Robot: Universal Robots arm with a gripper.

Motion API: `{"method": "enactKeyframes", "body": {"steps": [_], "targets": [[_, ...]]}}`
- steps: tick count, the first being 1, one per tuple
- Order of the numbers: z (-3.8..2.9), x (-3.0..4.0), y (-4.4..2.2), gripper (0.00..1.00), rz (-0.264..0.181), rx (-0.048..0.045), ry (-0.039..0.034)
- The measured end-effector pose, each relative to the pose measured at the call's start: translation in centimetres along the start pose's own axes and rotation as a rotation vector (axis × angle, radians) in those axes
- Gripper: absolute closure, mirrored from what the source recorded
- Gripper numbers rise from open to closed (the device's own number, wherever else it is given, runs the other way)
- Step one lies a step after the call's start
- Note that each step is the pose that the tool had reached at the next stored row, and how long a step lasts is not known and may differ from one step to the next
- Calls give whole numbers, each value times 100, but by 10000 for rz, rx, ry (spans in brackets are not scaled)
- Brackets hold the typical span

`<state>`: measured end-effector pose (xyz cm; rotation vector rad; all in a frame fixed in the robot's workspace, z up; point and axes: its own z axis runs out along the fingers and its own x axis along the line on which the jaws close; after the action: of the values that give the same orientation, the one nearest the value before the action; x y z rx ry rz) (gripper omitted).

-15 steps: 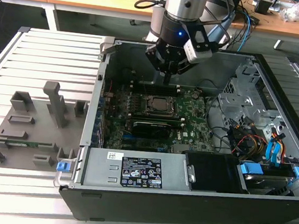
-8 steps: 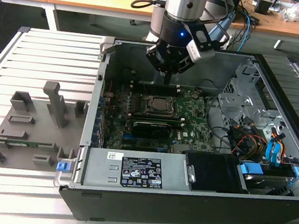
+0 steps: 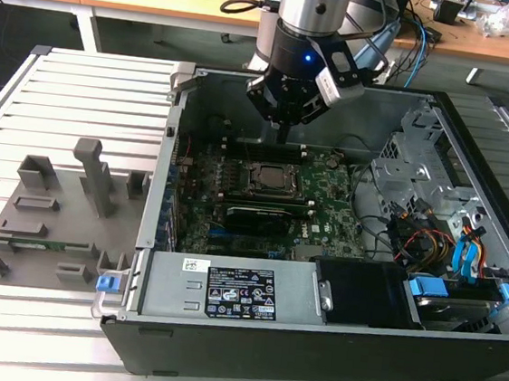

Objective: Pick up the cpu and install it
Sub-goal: 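Install the first cpu locking lever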

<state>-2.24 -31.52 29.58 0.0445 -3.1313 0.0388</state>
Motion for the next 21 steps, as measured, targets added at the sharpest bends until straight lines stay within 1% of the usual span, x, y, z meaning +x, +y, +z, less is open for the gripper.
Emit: {"method": "enactKeyframes", "body": {"steps": [2,5,10,19,21], "targets": [[1,48,2,89,-1,0,-1],[1,87,2,89,1,0,0],[1,137,4,89,-1,0,-1],[2,207,6,89,-1,0,-1],[3,241,7,89,0,0,-1]]}}
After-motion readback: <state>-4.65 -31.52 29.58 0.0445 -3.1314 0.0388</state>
